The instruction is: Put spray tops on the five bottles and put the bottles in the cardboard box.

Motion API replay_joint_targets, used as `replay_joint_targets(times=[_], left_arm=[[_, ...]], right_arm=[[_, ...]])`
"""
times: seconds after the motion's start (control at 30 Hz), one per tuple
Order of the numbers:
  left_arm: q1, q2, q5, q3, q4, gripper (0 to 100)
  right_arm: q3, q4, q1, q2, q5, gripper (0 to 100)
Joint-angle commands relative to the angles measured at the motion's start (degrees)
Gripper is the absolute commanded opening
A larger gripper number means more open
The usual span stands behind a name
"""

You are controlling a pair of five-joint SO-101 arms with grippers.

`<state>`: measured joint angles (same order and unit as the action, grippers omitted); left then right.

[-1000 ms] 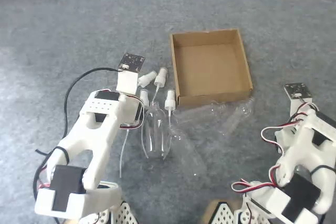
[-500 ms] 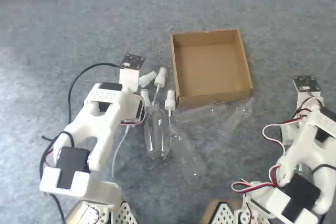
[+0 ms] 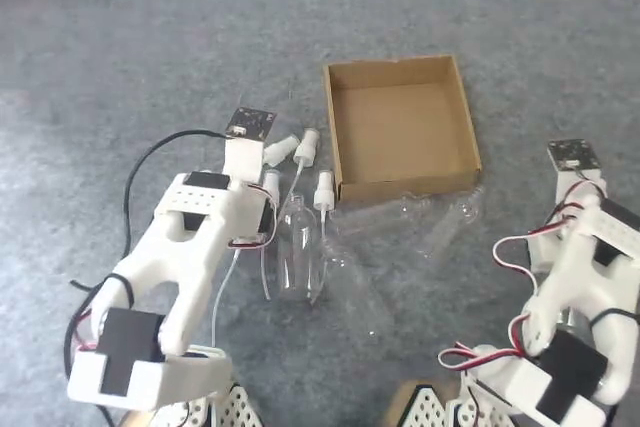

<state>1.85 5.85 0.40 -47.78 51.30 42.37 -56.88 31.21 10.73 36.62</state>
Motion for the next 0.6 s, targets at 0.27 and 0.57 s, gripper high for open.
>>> replay_joint_targets(times=[0.27, 0.57], left_arm=[[-0.35, 3.34, 0.26, 0.04, -0.97, 2], [-0.35, 3.34, 0.26, 0.04, -0.97, 2]], right_arm=[[-5.45, -0.04, -1.63, 0.04, -2.81, 23.9], [-6.24, 0.31, -0.84, -10.07, 0.97, 17.5]])
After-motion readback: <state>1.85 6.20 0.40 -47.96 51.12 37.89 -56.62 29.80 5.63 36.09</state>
